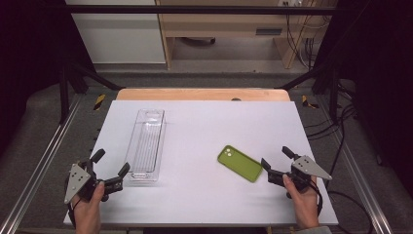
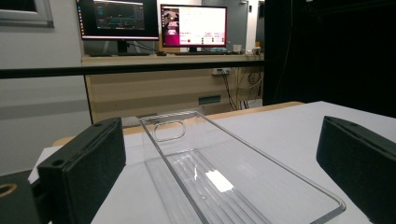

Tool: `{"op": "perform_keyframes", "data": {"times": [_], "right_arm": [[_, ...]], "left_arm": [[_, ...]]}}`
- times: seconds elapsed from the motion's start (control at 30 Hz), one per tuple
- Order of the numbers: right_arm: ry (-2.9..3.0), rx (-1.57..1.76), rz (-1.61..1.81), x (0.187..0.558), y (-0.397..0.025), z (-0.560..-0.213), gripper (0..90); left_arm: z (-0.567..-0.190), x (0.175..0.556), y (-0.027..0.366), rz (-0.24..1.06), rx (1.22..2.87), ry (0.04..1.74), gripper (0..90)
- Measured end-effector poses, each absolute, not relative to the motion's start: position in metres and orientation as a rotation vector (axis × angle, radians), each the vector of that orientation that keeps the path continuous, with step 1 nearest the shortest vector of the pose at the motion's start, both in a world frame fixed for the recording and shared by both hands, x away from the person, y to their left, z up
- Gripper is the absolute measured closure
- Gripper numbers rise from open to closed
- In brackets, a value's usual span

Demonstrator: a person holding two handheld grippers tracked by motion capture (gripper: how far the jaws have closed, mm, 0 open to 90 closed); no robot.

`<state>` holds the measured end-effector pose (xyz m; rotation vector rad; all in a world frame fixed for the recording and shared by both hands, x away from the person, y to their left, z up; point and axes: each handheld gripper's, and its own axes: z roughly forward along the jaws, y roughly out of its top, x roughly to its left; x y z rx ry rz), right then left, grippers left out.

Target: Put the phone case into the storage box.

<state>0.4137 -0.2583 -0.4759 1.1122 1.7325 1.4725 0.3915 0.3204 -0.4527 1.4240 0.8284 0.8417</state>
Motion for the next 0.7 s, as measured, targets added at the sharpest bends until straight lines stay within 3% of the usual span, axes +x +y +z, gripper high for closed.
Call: {"op": "perform_keyframes", "data": {"times": [0.37,0.7], "right_arm": [[1.897,1.159,1.333,0.415,-0.249,-0.476,5.9],[2.064,1.084,1.109,0.427,-0.242,-0.445,10.0]], "left_arm": [[-0.456,0.39,0.313,0.825,1.461,0.817,0.8],[-0.457,0.391,0.315,0.811,1.461,0.826,0.7]]}}
